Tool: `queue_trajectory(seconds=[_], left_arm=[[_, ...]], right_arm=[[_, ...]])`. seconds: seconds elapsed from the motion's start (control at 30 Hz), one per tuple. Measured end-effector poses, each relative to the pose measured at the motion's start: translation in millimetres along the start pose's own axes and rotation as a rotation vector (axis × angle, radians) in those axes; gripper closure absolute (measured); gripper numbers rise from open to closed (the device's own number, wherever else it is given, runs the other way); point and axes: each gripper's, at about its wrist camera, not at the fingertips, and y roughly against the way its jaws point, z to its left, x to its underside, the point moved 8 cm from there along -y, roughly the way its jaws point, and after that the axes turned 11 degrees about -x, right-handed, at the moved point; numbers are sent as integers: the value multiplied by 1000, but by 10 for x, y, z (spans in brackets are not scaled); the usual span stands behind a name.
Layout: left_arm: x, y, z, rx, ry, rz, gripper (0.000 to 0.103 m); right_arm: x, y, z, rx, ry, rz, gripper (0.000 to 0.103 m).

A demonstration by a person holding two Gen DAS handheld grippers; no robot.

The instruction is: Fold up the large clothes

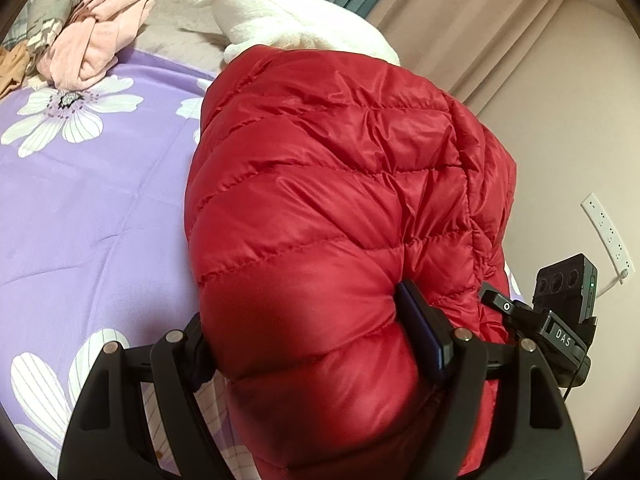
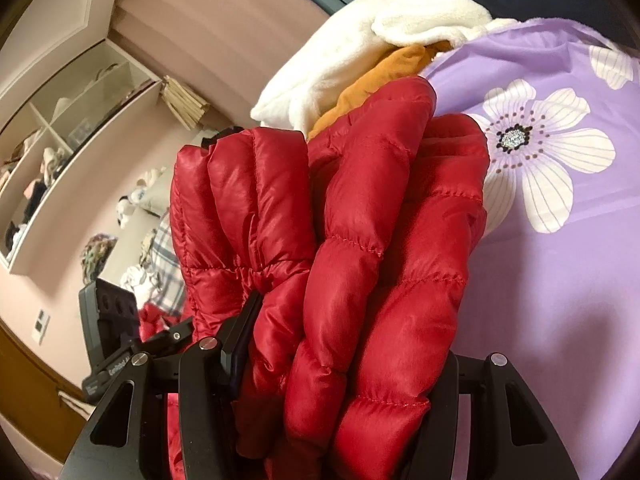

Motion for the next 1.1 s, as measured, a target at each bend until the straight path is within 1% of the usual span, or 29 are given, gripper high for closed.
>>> queue_trajectory(seconds=[0.33,1.1], left_arm=[[58,-184,110,-18,13,40,24],[60,-259,192,-29,20,54,24]], right_arm=[[63,-37,-8,34,-42,14,47],[16,-133,-1,76,-73,21,47]])
